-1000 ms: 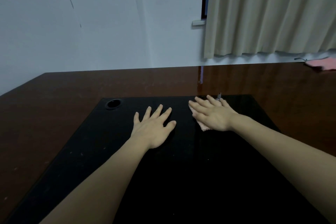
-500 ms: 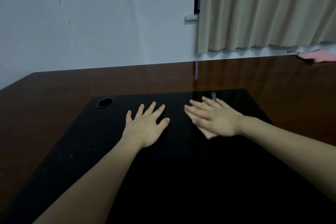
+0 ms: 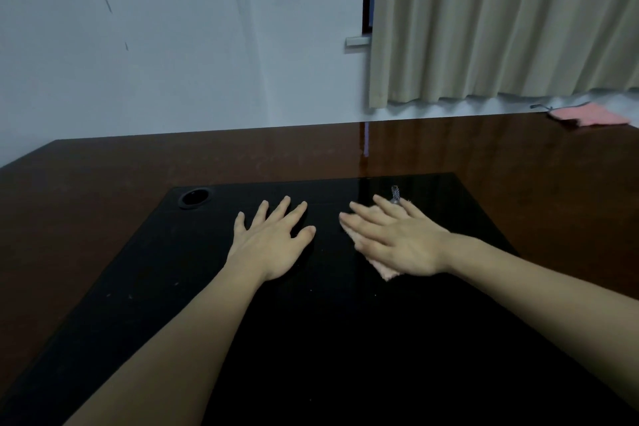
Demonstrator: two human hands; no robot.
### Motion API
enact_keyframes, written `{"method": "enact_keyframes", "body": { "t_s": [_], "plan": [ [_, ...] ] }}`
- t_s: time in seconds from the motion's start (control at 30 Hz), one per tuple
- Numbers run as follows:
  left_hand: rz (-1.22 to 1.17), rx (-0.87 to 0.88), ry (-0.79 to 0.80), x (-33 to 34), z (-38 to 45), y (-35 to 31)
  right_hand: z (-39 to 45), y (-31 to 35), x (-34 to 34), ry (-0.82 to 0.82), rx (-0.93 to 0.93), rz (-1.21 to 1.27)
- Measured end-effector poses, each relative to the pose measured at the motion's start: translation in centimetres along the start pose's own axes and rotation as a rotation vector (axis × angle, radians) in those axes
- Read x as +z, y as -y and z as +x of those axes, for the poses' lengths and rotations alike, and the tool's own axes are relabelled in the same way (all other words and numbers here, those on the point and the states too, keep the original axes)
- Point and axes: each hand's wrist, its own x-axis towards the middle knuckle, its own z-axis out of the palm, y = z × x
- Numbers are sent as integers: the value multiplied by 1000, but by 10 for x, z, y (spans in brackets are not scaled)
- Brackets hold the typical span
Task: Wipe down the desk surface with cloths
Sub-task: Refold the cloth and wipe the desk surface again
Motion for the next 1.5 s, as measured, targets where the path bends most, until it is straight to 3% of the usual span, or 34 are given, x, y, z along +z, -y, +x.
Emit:
{"method": "enact_keyframes", "body": {
  "t_s": [0.2,0.6,0.9,1.07,1.23,1.5],
  "plan": [
    [-1,3,-5,1,1,1,-23,-9,4,20,-19,10],
    [-19,8,-12,-1,0,1,51,-52,-15,-75,283,59],
    [-15,60,-8,-9,-1,-11,-25,-14,5,-11,26,24],
    [-104,110,-17,-13,7,-43,-35,-26,4,8,18,35],
    [-58,108,45,3,18,-72,-5,-54,-3,-27,108,44],
    [-30,107,4,11,20,-73,47,-97,-18,-79,280,64]
  ]
}}
